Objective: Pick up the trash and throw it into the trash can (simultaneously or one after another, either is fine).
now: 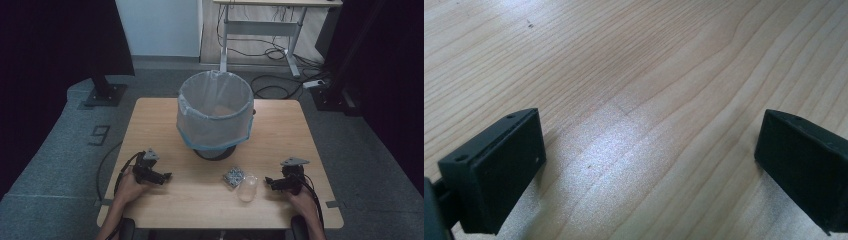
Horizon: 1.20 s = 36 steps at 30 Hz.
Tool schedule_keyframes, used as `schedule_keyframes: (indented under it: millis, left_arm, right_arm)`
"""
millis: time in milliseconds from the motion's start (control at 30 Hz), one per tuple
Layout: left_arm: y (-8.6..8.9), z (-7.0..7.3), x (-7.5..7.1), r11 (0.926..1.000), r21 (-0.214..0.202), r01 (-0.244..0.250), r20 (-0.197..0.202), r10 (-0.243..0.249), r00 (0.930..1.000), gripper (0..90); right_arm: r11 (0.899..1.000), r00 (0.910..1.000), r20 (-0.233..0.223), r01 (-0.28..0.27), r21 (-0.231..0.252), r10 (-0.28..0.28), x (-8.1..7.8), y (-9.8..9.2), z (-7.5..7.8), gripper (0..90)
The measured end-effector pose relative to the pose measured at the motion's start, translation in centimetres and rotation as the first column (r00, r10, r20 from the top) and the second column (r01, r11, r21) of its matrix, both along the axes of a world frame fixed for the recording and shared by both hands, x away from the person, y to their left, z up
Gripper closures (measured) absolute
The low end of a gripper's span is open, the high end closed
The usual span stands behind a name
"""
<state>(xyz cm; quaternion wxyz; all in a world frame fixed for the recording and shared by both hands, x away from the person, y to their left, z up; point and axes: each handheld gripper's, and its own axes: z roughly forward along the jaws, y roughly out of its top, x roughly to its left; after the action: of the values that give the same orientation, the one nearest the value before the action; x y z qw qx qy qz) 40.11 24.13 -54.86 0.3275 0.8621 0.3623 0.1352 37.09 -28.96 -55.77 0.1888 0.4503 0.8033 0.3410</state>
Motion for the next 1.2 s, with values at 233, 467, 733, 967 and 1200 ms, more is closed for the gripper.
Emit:
schedule_keyframes:
  millis: [233, 467, 733, 967, 1200]
  left_arm:
    - [0.0, 0.0, 0.0, 1.0000, 0.000, 0.000, 0.000, 0.000, 1.0000, 0.0]
    - [0.0, 0.0, 0.0, 1.0000, 0.000, 0.000, 0.000, 0.000, 1.0000, 0.0]
    - [0.0, 0.0, 0.0, 1.0000, 0.000, 0.000, 0.000, 0.000, 1.0000, 0.0]
    - [0.0, 0.0, 0.0, 1.0000, 0.000, 0.000, 0.000, 0.000, 1.0000, 0.0]
    - [0.0, 0.0, 0.0, 1.0000, 0.000, 0.000, 0.000, 0.000, 1.0000, 0.0]
  right_arm:
    - [1.000, 1.0000, 0.000, 0.000, 0.000, 0.000, 0.0, 0.0, 0.0, 0.0]
    - [1.000, 1.0000, 0.000, -0.001, 0.000, 0.001, 0.0, 0.0, 0.0, 0.0]
    - [1.000, 1.0000, -0.004, -0.008, -0.004, 0.008, -0.1, 0.0, 0.1, 0.0]
    - [0.999, 0.9993, -0.008, -0.037, -0.016, 0.037, -0.6, 0.3, 0.4, 1.8]
    - [0.998, 0.9979, 0.003, -0.065, 0.014, 0.065, -1.1, 0.5, 0.9, 0.0]
